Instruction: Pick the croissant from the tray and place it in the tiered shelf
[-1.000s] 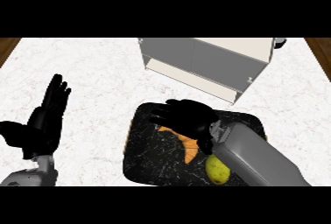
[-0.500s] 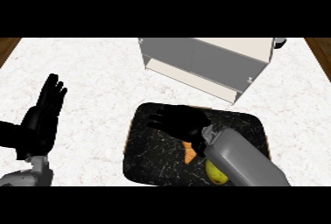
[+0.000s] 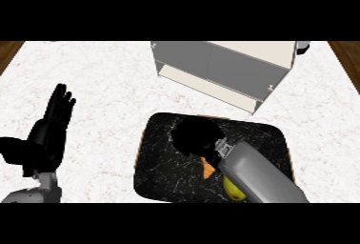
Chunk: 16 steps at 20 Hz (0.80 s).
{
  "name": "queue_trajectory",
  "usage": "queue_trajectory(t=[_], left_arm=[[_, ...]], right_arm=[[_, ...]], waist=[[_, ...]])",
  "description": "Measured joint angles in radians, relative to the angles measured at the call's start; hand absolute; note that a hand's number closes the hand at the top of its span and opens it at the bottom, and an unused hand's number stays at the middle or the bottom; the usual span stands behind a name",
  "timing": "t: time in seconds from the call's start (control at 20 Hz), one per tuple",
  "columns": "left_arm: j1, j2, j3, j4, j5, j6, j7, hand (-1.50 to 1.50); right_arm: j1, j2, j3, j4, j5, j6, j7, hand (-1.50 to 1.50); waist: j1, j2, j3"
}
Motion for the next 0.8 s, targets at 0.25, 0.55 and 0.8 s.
queue_trajectory(t=[0.25, 0.55, 0.8], left_arm=[[0.013, 0.005, 0.021, 0.003, 0.0, 0.012, 0.002, 0.0], [0.008, 0.008, 0.021, -0.001, 0.0, 0.012, 0.009, 0.0], [-0.013, 0.003, -0.004, 0.001, 0.005, -0.011, 0.014, 0.0]], right_arm=[[0.059, 0.087, -0.195, 0.035, -0.003, 0.003, 0.352, 1.5], [0.117, 0.116, -0.351, 0.011, -0.058, -0.09, 0.78, 1.5], [0.097, 0.121, -0.328, -0.039, -0.18, -0.249, 1.108, 1.5]], waist=[[-0.046, -0.01, -0.002], [-0.039, -0.009, 0.001], [0.024, 0.002, 0.004]])
